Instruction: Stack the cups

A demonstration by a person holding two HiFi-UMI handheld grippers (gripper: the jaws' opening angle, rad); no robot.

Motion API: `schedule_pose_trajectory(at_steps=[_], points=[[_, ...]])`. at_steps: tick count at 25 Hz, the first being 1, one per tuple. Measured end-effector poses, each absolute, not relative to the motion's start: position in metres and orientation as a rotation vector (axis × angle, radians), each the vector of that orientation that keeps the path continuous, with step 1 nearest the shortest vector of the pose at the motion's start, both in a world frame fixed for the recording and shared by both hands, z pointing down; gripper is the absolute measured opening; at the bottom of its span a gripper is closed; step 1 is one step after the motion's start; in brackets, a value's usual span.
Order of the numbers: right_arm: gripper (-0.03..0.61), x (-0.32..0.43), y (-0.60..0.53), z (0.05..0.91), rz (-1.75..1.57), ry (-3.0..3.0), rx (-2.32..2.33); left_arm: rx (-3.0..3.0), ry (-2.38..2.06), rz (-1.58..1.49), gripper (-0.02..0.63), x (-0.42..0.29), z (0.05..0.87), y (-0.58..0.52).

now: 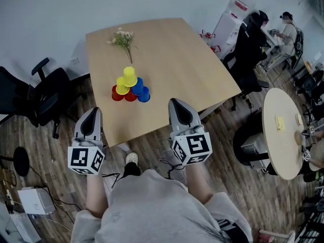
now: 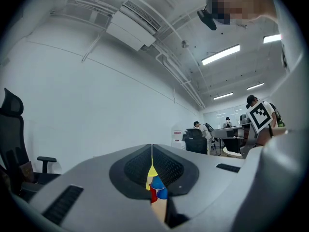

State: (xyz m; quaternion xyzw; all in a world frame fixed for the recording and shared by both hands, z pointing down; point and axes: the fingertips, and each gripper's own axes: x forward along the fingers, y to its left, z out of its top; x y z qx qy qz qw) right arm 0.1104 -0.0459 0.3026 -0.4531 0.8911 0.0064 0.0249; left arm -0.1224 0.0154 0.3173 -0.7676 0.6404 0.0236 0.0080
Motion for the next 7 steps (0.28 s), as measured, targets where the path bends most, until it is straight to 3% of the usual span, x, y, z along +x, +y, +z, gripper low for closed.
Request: schedule_pose_trajectory(at_steps=[7], points=[[0.012, 0.1053, -0.0542, 0.3039, 0.018, 2.756, -1.405, -2.407, 2.006, 0.082, 0.012, -0.1273, 0.32, 0.0077]])
